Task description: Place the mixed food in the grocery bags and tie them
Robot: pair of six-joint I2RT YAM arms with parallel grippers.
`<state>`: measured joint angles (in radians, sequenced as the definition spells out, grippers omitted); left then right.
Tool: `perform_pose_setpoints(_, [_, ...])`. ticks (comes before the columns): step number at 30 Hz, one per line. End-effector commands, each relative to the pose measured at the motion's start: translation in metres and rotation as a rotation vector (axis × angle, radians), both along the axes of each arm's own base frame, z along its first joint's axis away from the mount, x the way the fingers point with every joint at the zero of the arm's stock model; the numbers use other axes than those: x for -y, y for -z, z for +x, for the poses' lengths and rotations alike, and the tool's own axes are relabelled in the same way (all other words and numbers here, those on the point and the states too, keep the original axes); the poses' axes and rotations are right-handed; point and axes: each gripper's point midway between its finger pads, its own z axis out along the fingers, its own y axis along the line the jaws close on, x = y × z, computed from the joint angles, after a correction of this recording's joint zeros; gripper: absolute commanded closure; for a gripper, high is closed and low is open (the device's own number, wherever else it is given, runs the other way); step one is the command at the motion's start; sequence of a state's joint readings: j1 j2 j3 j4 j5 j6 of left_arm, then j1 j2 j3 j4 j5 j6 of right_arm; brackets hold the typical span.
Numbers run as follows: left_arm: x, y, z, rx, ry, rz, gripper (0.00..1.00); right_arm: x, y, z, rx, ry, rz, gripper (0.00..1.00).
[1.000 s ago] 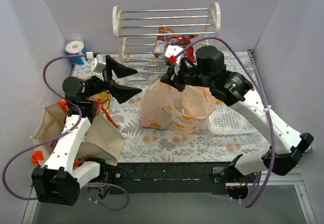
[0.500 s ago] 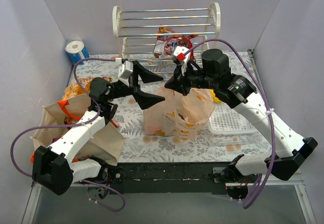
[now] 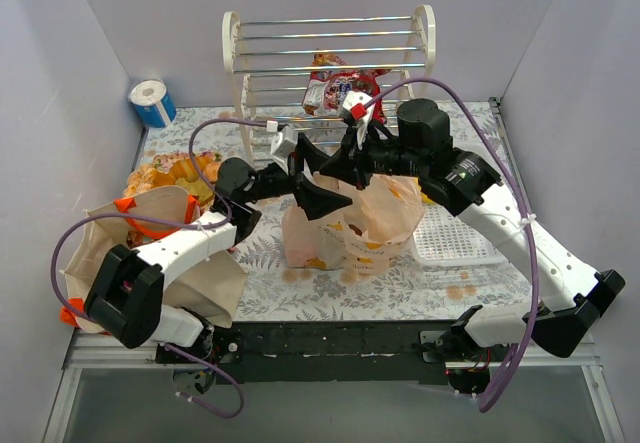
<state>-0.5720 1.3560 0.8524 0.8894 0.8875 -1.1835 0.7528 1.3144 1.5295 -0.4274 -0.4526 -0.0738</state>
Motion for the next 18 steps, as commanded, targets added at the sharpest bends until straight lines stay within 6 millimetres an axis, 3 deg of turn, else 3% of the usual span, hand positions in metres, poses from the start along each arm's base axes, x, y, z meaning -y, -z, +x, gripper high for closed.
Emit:
perform_pose_setpoints(1, [0.009,0.015,-0.002,-0.075,0.013,-0.035,0.02,0.000,-0.021,0.001,0.046,0.014,0.082,0.99])
perform_pose_setpoints(8, [0.012,0.022,-0.018,-0.090,0.042,-0.046,0.07,0.009,-0.013,0.027,0.007,0.149,0.047,0.99])
perform_pose_setpoints(14, [0.017,0.027,-0.021,-0.114,0.034,-0.059,0.10,0.010,-0.006,0.027,-0.022,0.171,0.060,0.99])
perform_pose_setpoints(18, [0.024,0.038,-0.016,-0.148,0.005,-0.042,0.23,0.012,-0.012,0.027,-0.013,0.183,0.074,0.99])
